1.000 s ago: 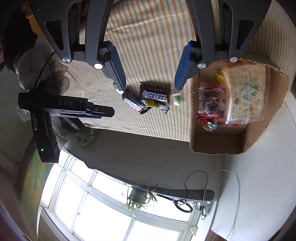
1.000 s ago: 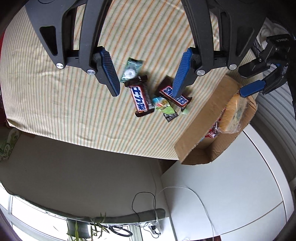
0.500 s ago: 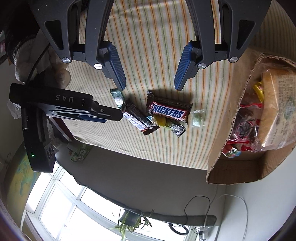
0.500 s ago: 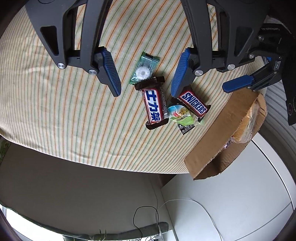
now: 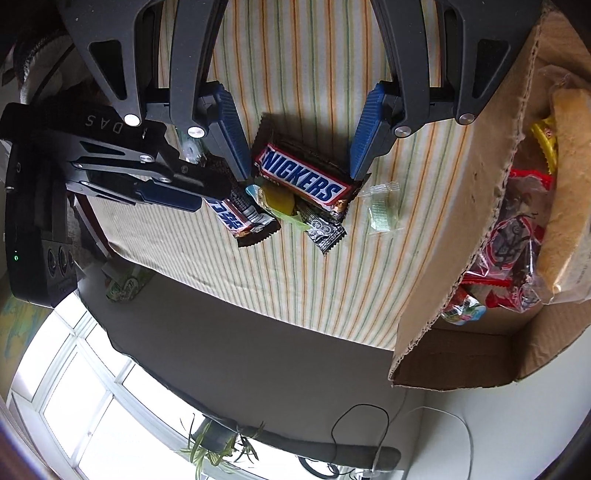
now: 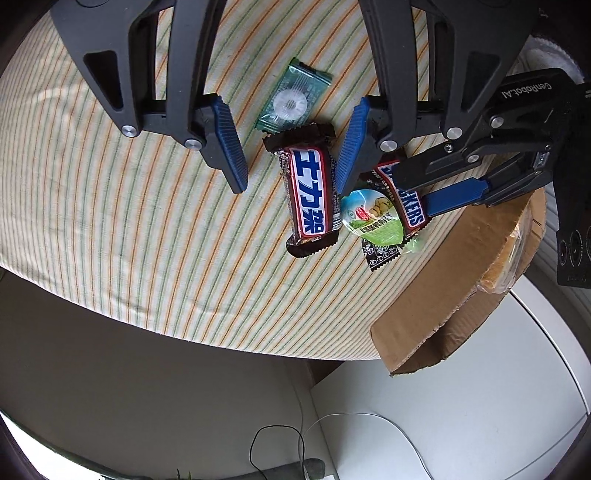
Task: Organize snacks
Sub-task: 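Move both open tools back to the candy bars on the table, then grasp the dark chocolate bar with the right tool while the left grasps the Snickers bar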
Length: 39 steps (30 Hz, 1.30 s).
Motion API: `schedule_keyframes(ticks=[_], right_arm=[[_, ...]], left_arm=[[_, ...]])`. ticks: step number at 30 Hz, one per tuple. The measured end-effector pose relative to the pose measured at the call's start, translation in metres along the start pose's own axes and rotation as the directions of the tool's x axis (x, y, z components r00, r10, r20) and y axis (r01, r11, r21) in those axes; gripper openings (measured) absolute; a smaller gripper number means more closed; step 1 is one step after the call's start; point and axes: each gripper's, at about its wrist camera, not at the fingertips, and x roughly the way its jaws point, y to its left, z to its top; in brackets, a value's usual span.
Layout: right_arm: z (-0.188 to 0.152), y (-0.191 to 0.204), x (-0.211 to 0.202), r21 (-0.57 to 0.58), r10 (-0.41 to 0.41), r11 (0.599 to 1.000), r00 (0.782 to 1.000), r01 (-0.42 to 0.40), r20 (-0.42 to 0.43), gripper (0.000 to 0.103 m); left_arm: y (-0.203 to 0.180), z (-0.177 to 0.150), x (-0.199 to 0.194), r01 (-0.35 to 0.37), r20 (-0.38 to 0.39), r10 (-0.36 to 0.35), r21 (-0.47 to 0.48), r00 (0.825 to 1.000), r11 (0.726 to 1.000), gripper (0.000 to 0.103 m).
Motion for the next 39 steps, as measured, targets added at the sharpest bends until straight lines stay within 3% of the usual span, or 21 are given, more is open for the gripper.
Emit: schedule_keyframes(ticks=[5,13,18,24,26,29,39], right_arm=[[0.003,-0.006,0.000,-0.008,-0.046,0.999,0.999,0.046,0.006,0.052],[0.008,-0.008,-0.006,-0.059,-0.056,0.997,0.998,0.057,0.026,0.052],[0.014,0.002,0.006,-0.127,-0.045,0.991,0.999,0.045,0.004,0.052],[0.015,0.004,0.022,-0.121,-0.037,0.992,0.999,0.035,-0.011,0.052],[0.013,0.005,0.022,-0.128,-0.049,0.991,0.999,0.047,-0.008,0.036],[0.011,0.001,0.020,-0.119,-0.048,0.992,0.999,0.046,-0.015,0.030],[-0.002,-0.004,0.010,-0.082,-0.046,0.996,0.999,0.045,-0.008,0.029]], left_arm=[[-0.008,0.004,0.009,-0.038,-0.018,0.038,0.034,0.999,0.999,0.054],[-0.034,0.004,0.021,-0.095,-0.036,0.103,0.187,0.994,0.978,0.054],[-0.025,0.005,0.016,-0.090,-0.031,0.098,0.188,0.995,0.978,0.046],[-0.018,0.004,0.012,-0.088,-0.026,0.094,0.173,0.995,0.981,0.034],[-0.018,0.003,0.010,-0.085,-0.027,0.091,0.175,0.995,0.981,0.032],[-0.018,0.001,0.009,-0.085,-0.028,0.092,0.183,0.995,0.979,0.028],[-0.016,-0.010,-0.002,-0.068,-0.024,0.073,0.178,0.997,0.982,0.027]])
